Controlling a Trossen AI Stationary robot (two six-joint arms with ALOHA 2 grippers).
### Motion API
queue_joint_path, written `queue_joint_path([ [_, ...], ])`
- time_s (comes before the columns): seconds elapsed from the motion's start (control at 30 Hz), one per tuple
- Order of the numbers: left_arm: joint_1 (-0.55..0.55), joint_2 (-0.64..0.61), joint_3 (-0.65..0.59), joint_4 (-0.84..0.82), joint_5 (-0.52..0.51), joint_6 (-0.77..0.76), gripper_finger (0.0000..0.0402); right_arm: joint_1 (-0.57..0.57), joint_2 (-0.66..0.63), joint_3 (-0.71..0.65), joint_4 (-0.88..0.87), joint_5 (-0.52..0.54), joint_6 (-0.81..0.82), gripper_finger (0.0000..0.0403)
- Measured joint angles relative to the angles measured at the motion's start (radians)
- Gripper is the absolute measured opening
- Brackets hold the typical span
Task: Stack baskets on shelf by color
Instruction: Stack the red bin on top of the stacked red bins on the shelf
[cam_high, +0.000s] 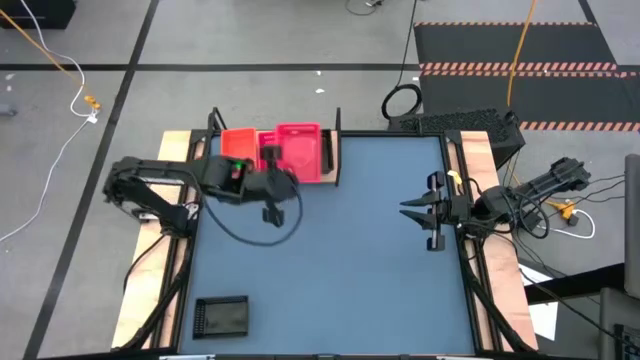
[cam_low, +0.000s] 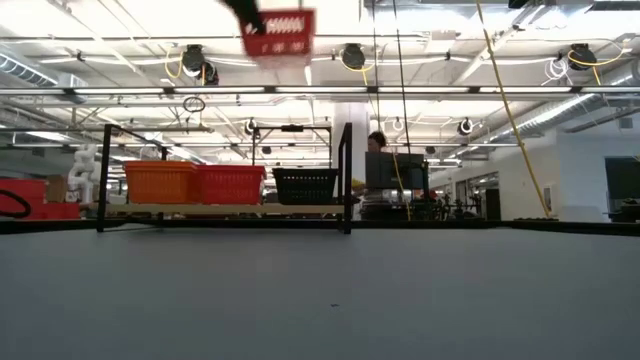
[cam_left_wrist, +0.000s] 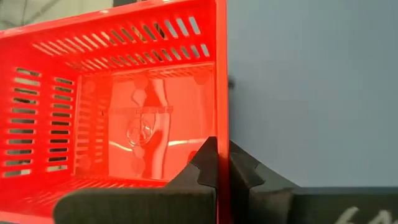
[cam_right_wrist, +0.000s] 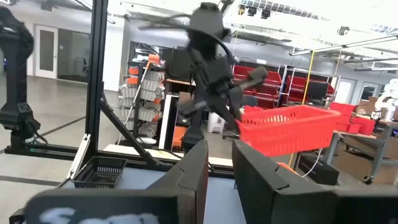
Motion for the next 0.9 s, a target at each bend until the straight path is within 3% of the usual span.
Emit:
queue_joint_path([
  [0.27, 0.231, -0.217, -0.374, 0.235, 0.144, 0.254, 0.0004, 0.000, 0.000, 0.000, 0.003, 0.000, -0.002, 0.0066],
  [0.47, 0.400, -0.286, -0.579, 0.414, 0.258, 0.378, 0.0012, 0.000, 0.000, 0.000, 0.007, 0.000, -0.005, 0.0066],
  [0.67, 0.504, -0.286, -0.669, 0.466, 0.264, 0.375, 0.0009, 0.000, 0.000, 0.000, 0.007, 0.000, -0.005, 0.0066],
  [0.9, 0.544, -0.284, -0.704, 0.520, 0.379, 0.370, 0.0006, 0.000, 0.000, 0.000, 0.007, 0.000, -0.005, 0.0066],
])
